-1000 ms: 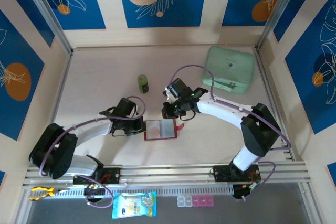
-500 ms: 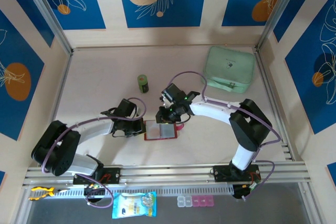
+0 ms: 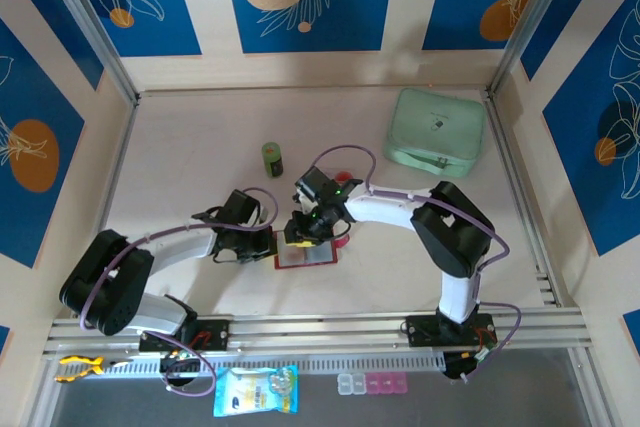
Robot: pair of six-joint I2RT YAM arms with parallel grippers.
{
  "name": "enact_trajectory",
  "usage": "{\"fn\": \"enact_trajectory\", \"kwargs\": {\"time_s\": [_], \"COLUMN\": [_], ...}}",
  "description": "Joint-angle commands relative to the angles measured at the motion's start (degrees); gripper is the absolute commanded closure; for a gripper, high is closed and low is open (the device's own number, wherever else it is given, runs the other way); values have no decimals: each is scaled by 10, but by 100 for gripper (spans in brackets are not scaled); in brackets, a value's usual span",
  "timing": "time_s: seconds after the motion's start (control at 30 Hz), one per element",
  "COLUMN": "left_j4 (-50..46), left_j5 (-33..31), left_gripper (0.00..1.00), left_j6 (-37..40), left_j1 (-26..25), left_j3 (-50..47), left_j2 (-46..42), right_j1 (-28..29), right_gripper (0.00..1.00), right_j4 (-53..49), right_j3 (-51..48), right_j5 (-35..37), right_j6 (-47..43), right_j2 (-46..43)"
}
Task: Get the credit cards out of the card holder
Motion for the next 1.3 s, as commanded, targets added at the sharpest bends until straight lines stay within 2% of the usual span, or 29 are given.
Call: {"fn": "enact_trajectory", "kwargs": {"time_s": [0.0, 0.57, 0.9, 1.27], "left_j4": [-7, -2, -4, -5], "left_j5": [-2, 3, 4, 4], "left_gripper": [100, 100, 100, 100], "left_j6": [7, 9, 11, 12], "left_j1": [3, 10, 13, 14], "left_j3": [-9, -16, -18, -18], "left_j2": [4, 1, 2, -2], "right_j1": [4, 9, 8, -3], "right_gripper": [67, 67, 67, 67], "right_j4": [-12, -38, -89, -97], "right_j3": [22, 51, 52, 38], "right_j5": [-20, -25, 25, 23], "right_j6": [4, 2, -8, -17], "right_j2": [16, 59, 51, 34]}}
